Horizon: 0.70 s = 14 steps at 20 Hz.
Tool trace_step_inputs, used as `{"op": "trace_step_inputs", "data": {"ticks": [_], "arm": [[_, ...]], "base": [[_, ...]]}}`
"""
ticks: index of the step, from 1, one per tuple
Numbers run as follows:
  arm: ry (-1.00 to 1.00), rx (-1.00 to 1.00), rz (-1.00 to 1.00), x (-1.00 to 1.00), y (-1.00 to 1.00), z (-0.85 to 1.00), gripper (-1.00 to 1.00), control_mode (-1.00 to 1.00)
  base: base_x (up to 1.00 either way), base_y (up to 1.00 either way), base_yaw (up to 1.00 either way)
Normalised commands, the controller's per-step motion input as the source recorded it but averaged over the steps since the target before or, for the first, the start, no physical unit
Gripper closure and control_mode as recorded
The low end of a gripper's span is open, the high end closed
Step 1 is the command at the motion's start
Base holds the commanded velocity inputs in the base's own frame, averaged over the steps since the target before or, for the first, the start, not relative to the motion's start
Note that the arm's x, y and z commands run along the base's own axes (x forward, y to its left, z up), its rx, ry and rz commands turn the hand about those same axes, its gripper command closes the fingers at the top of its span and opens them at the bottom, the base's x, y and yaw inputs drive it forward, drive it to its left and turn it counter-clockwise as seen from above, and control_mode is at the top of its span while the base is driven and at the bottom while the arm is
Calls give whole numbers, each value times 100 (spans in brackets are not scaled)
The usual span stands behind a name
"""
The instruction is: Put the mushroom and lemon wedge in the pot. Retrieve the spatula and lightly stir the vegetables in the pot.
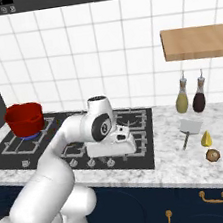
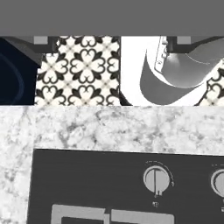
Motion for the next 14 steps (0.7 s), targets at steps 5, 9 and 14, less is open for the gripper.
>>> {"op": "trace_step_inputs", "data": {"ticks": [5, 9, 14], "arm": [[29, -3, -3, 61, -100, -44, -100, -100], [5, 12, 0, 47, -100, -5, -100, -100], [-29, 36, 0, 0, -100, 0, -100, -100]], "base": [[0, 0, 0], [0, 0, 0], [0, 0, 0]]}}
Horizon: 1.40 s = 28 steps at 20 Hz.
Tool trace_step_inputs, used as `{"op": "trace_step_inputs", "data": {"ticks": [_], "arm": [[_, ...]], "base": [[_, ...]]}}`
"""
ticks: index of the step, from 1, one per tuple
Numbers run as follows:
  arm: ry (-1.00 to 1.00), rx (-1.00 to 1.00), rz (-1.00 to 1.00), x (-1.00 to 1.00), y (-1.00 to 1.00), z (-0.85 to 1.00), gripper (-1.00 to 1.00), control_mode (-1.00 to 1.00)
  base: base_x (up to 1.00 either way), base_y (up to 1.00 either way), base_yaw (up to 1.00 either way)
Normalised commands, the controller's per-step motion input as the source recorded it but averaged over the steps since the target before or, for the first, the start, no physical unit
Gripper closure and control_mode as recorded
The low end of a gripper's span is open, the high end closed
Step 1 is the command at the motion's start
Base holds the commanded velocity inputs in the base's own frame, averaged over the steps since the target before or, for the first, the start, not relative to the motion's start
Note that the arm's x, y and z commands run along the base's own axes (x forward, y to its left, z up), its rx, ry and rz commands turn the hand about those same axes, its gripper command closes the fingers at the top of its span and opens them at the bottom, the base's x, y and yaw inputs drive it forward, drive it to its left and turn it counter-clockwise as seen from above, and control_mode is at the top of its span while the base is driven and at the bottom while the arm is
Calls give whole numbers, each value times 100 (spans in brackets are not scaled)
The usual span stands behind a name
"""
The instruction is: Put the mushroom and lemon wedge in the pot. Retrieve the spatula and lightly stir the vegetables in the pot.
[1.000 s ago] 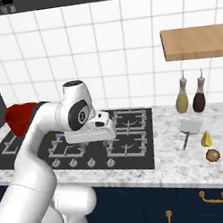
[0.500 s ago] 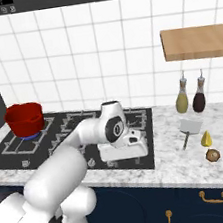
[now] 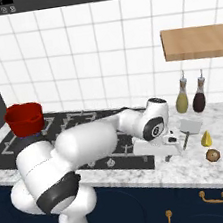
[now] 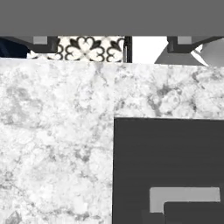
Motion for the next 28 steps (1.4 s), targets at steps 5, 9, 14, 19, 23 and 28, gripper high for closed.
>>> {"op": "trace_step_inputs", "data": {"ticks": [5, 9, 14, 19, 23, 28], "arm": [[-6, 19, -1, 0, -98, 3, -100, -100], [3, -3, -21, 0, -64, 0, -100, -100], [2, -9, -36, 3, -38, -5, -100, -100], [0, -10, -35, 2, -30, -13, -100, -100], [0, -8, -25, 30, -32, -3, -100, -100], [0, -6, -3, 54, -2, -19, -100, -100]], "base": [[0, 0, 0], [0, 0, 0], [0, 0, 0], [0, 0, 0], [0, 0, 0], [0, 0, 0]]}}
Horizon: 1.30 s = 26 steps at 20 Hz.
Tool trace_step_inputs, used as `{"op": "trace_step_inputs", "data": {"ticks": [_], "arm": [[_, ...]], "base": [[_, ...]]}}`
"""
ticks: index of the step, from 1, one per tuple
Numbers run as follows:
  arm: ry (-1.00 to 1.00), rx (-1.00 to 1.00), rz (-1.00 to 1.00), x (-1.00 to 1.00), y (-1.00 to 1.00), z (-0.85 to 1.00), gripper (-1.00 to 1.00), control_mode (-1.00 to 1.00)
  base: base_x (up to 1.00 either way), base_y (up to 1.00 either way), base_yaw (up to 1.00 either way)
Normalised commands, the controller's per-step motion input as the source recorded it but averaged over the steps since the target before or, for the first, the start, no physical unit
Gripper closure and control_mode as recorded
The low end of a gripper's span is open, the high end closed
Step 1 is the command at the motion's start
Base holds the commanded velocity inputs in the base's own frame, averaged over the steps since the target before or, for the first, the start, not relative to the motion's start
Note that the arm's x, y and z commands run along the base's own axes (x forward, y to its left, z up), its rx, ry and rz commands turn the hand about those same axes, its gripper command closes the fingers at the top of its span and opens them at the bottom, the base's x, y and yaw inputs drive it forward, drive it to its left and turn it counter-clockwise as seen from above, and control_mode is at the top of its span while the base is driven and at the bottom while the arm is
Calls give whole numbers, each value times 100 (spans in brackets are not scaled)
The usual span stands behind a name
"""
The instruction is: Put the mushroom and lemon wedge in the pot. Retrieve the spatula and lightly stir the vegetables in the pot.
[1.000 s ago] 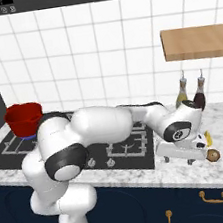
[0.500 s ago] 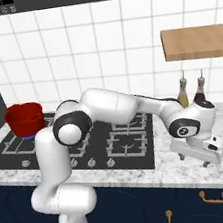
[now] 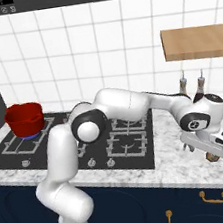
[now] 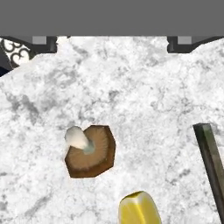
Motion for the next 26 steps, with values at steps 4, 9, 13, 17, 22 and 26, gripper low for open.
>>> {"op": "trace_step_inputs", "data": {"ticks": [4, 9, 13, 17, 22, 26], "arm": [[0, -5, 0, 48, -14, -53, -100, -100], [0, -2, 0, 18, -45, -36, -100, -100], [0, 0, 0, 16, -19, -5, -100, -100], [0, 0, 0, 32, -21, -8, -100, -100], [0, 0, 0, 16, -24, -13, -100, -100], [0, 0, 0, -9, 4, -32, -100, -100]], "base": [[0, 0, 0], [0, 0, 0], [0, 0, 0], [0, 0, 0], [0, 0, 0], [0, 0, 0]]}}
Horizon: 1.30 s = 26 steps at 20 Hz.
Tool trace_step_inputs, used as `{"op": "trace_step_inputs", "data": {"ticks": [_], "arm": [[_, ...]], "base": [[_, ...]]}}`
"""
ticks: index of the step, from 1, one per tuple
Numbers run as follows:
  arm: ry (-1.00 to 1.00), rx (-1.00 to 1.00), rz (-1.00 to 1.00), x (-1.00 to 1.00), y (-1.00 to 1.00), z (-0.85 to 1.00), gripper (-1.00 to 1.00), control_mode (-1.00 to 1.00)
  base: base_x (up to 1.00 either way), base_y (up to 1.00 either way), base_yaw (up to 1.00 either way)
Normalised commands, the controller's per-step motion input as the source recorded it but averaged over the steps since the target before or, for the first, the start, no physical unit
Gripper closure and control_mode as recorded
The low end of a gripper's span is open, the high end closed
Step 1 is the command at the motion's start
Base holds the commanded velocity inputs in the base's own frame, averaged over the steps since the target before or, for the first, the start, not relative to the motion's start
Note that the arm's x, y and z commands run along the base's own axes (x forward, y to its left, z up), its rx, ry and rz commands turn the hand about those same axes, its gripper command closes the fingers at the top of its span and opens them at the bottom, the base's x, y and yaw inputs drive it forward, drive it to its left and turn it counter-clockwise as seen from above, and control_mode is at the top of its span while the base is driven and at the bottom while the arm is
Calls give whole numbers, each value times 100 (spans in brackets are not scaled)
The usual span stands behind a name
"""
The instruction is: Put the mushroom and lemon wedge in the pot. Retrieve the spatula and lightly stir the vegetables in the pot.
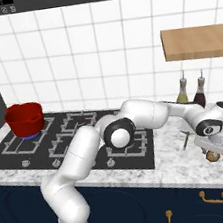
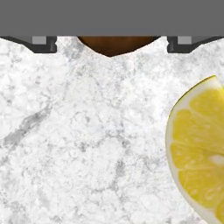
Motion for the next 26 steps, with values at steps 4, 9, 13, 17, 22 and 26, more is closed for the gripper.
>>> {"op": "trace_step_inputs", "data": {"ticks": [4, 9, 13, 17, 22, 26], "arm": [[0, 0, 0, -10, 48, -38, 100, -100], [0, 0, 0, 0, 6, -23, 100, -100], [0, 1, 1, -61, 28, 19, 100, -100], [0, 0, 12, -94, 85, 61, 100, -100], [-6, 0, 21, -61, 100, 44, 100, -100], [-3, 0, 22, -16, 100, 48, 100, -100]], "base": [[0, 0, 0], [0, 0, 0], [0, 0, 0], [0, 0, 0], [0, 0, 0], [0, 0, 0]]}}
